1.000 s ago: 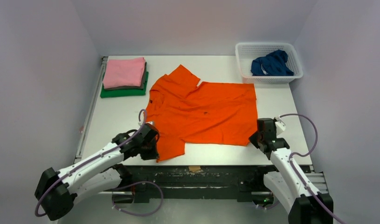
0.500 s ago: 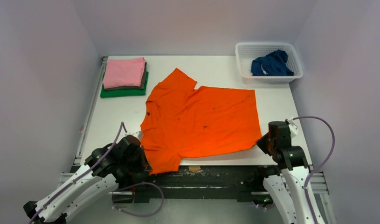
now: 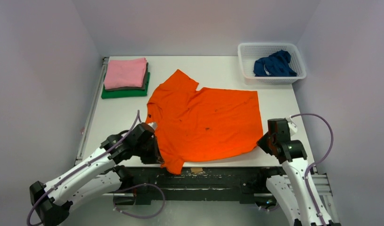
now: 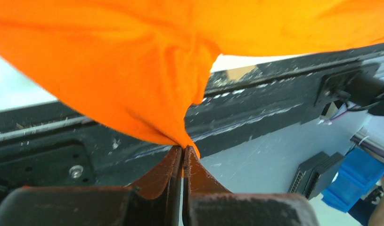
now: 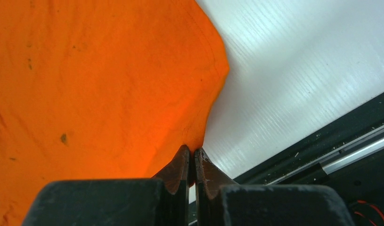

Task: Fold and stack the t-shirts
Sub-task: Fold the flattened tshirt in 1/3 of the way

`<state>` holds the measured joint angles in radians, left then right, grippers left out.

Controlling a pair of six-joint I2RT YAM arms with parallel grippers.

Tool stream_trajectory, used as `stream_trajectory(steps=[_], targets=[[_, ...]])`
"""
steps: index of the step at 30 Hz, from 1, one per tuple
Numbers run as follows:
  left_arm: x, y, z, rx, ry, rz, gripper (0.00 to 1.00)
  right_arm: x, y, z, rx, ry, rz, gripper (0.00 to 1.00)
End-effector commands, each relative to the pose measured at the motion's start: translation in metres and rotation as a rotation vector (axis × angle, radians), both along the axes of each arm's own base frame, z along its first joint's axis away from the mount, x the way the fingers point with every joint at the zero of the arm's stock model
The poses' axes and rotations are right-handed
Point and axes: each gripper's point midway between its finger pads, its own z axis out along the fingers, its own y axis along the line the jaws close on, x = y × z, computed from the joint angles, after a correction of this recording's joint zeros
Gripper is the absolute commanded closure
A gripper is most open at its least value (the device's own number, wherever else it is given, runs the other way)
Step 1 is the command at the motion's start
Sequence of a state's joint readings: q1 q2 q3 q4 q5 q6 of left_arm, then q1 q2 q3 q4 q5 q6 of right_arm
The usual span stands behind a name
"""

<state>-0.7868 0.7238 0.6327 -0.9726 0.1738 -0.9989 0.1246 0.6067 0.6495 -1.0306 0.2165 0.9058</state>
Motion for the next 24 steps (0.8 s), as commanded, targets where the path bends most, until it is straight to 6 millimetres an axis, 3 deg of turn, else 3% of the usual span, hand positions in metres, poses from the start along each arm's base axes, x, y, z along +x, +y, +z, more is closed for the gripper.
stream_trajectory(steps=[1,6,16,24], targets=[[0.054,-0.023,0.045,-0.032,-0.186,0.021,1.0,0.033,0.002,0.011,-0.009,-0.082,0.013,1.0],[0.101,-0.026,0.053,-0.087,-0.154,0.118,1.0,0.064,0.005,0.022,-0.02,-0.11,0.019,1.0],[0.204,-0.003,0.064,0.011,-0.147,0.295,1.0,0.123,-0.005,0.034,-0.102,-0.122,0.0,1.0],[0.258,0.014,0.039,0.125,-0.075,0.35,1.0,0.167,-0.012,0.018,-0.114,-0.096,0.008,1.0]])
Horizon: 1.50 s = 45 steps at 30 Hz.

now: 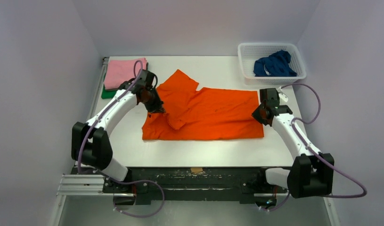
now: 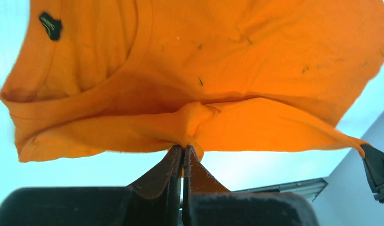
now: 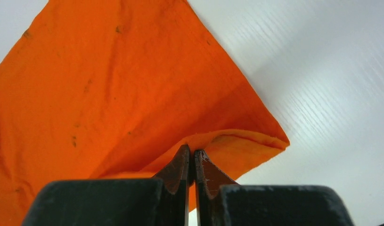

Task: Fold and stack the t-shirts
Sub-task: Fold the flattened tshirt in 1/3 of the way

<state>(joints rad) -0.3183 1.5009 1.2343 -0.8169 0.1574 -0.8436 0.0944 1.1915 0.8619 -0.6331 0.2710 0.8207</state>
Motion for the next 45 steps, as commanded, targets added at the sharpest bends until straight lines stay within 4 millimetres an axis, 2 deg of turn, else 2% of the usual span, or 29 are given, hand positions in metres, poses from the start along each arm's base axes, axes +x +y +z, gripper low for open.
stream_trajectory(steps=[1,5,7,11,12,13,14,15,16,18,19,20,24,26,28,31,36,41,45], targets=[[0.031,0.016,-0.007,0.085,-0.003,0.027,1.0,0.041,-0.01,0.009,-0.03,-0.075,-0.002,1.0],[0.052,0.017,-0.021,0.115,0.026,0.028,1.0,0.055,-0.019,-0.007,-0.046,-0.029,-0.038,0.97],[0.064,0.019,-0.027,0.145,0.036,0.039,0.97,0.062,-0.023,-0.014,-0.055,-0.019,-0.061,0.87],[0.082,0.03,-0.031,0.192,0.071,0.073,0.76,0.076,-0.036,-0.01,-0.093,-0.018,-0.12,0.6],[0.086,0.035,-0.028,0.212,0.059,0.086,0.63,0.076,-0.04,-0.009,-0.109,-0.013,-0.141,0.52],[0.089,0.038,-0.024,0.225,0.046,0.096,0.43,0.074,-0.043,-0.007,-0.119,-0.01,-0.159,0.46],[0.088,0.04,-0.02,0.237,0.039,0.094,0.27,0.073,-0.045,-0.003,-0.122,-0.012,-0.166,0.42],[0.087,0.044,-0.014,0.252,0.034,0.098,0.07,0.072,-0.044,0.0,-0.118,-0.016,-0.162,0.4],[0.084,0.047,-0.008,0.26,0.028,0.101,0.01,0.07,-0.041,0.001,-0.109,-0.027,-0.149,0.38],[0.072,0.046,-0.005,0.241,0.016,0.088,0.0,0.067,-0.036,0.005,-0.096,-0.065,-0.1,0.32],[0.066,0.041,-0.004,0.209,0.0,0.071,0.0,0.065,-0.032,0.009,-0.087,-0.093,-0.07,0.23],[0.056,0.035,-0.006,0.179,-0.009,0.048,0.0,0.063,-0.024,0.008,-0.053,-0.114,-0.026,0.2],[0.012,0.002,-0.015,0.088,-0.066,-0.081,0.0,0.049,0.013,-0.01,0.084,-0.182,0.142,0.17],[-0.006,-0.006,-0.026,0.081,-0.045,-0.126,0.0,0.045,0.019,-0.015,0.094,-0.198,0.188,0.17],[-0.016,-0.009,-0.033,0.094,-0.027,-0.136,0.0,0.043,0.02,-0.015,0.094,-0.183,0.201,0.18],[-0.016,-0.013,-0.043,0.113,-0.02,-0.131,0.0,0.042,0.024,-0.017,0.113,-0.186,0.211,0.19],[-0.011,-0.029,-0.067,0.098,0.036,-0.145,0.08,0.033,0.021,-0.036,0.106,-0.146,0.204,0.19],[0.002,-0.041,-0.086,0.091,0.064,-0.136,0.29,0.031,0.025,-0.053,0.126,-0.112,0.212,0.21],[0.003,-0.052,-0.099,0.084,0.1,-0.151,0.39,0.031,0.023,-0.061,0.119,-0.077,0.208,0.22]])
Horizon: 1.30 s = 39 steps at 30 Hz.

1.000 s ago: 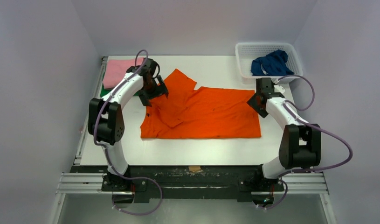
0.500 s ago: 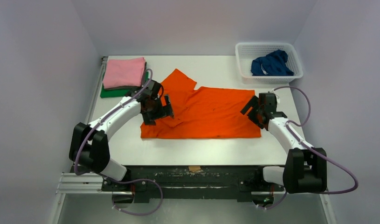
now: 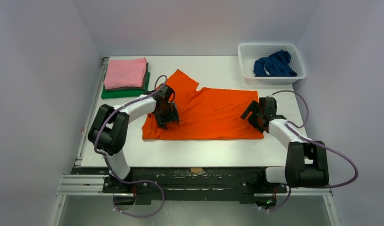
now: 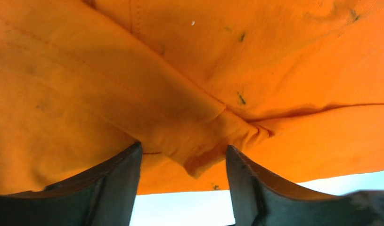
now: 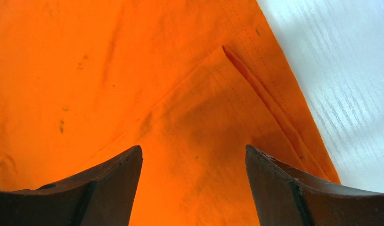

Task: Fold and stack the t-shirts
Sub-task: Fold the flattened tshirt in 1/3 of the way

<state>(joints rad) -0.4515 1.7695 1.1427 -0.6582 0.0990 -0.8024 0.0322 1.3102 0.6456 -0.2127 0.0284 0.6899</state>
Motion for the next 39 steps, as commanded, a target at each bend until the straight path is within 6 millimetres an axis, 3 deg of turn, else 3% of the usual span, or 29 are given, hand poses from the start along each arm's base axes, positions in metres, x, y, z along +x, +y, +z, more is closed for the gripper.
stream_trajectory(steps=[1,5,11,13,15,16,21,25,26,29,31,35,39], targets=[[0.018,-0.021,0.007,-0.053,-0.046,-0.001,0.44,0.009,0.001,0.0,-0.003,-0.017,0.02,0.22],[0.024,-0.019,0.002,-0.019,-0.034,0.008,0.56,0.008,-0.001,-0.003,-0.011,-0.005,0.013,0.22],[0.041,-0.017,0.014,0.021,-0.075,0.008,0.69,0.008,-0.004,-0.005,-0.025,0.002,0.004,0.22],[0.047,-0.017,0.016,0.035,-0.087,0.005,0.77,0.007,-0.003,-0.005,-0.02,0.004,0.007,0.22],[0.054,-0.019,0.015,0.04,-0.097,-0.007,0.96,0.007,-0.003,-0.005,-0.02,0.007,0.005,0.23],[0.057,-0.02,0.015,0.044,-0.099,-0.018,1.0,0.007,-0.003,-0.005,-0.021,0.008,0.006,0.23],[0.082,-0.048,0.019,-0.037,-0.14,-0.158,1.0,0.006,-0.004,-0.005,-0.024,0.014,0.001,0.23],[0.101,-0.053,0.02,-0.002,-0.159,-0.223,1.0,0.004,-0.006,-0.005,-0.035,0.021,-0.006,0.23],[0.105,-0.052,0.022,0.014,-0.164,-0.237,0.96,0.004,-0.007,-0.005,-0.037,0.02,-0.01,0.23],[0.115,-0.057,0.034,0.014,-0.186,-0.28,0.52,0.004,-0.008,-0.005,-0.04,0.021,-0.016,0.23],[0.119,-0.063,0.047,0.01,-0.216,-0.308,0.32,0.004,-0.009,-0.003,-0.045,0.023,-0.019,0.23],[0.125,-0.058,0.091,0.058,-0.3,-0.324,0.08,0.003,-0.018,0.002,-0.086,0.024,-0.048,0.22],[0.118,-0.05,0.12,0.059,-0.355,-0.299,0.03,0.002,-0.02,0.011,-0.103,-0.004,-0.038,0.23]])
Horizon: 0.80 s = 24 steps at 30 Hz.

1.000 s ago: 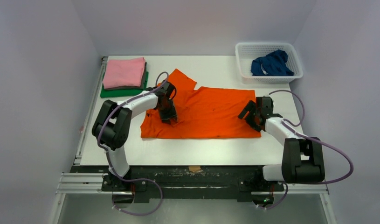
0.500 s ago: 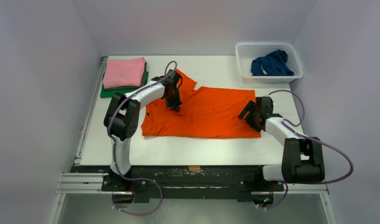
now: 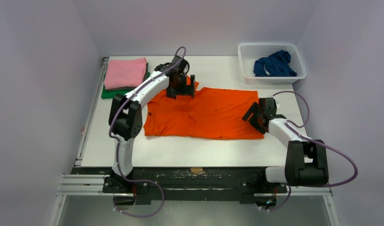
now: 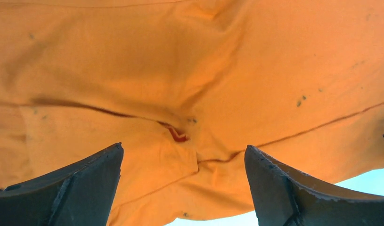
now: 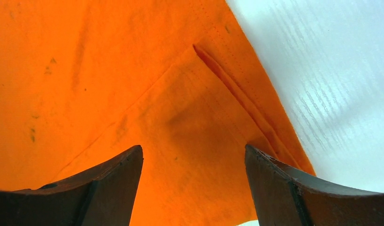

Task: Fold and stack the t-shirts
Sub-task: Fold the flattened tshirt in 1/3 of the way

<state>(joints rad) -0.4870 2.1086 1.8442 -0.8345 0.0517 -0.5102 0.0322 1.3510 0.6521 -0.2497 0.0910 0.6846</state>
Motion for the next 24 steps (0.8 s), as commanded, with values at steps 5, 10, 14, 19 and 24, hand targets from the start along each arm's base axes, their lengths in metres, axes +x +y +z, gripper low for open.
stream_trajectory(steps=[5,10,14,19,24], targets=[[-0.043,0.029,0.038,-0.035,-0.105,0.061,0.0,0.017,0.01,0.038,-0.051,-0.132,0.09,0.23],[-0.066,0.05,-0.017,-0.072,-0.007,0.148,0.0,0.035,0.058,0.031,-0.091,-0.156,0.206,0.23],[-0.085,0.073,-0.059,-0.079,0.129,0.218,0.0,0.031,0.072,0.008,-0.089,-0.091,0.182,0.26],[-0.131,0.085,-0.082,-0.078,0.22,0.235,0.0,-0.009,0.057,-0.018,-0.112,0.039,0.112,0.27],[-0.183,0.106,-0.093,-0.018,0.283,0.285,0.0,-0.058,0.051,-0.03,-0.082,0.115,0.123,0.27]])
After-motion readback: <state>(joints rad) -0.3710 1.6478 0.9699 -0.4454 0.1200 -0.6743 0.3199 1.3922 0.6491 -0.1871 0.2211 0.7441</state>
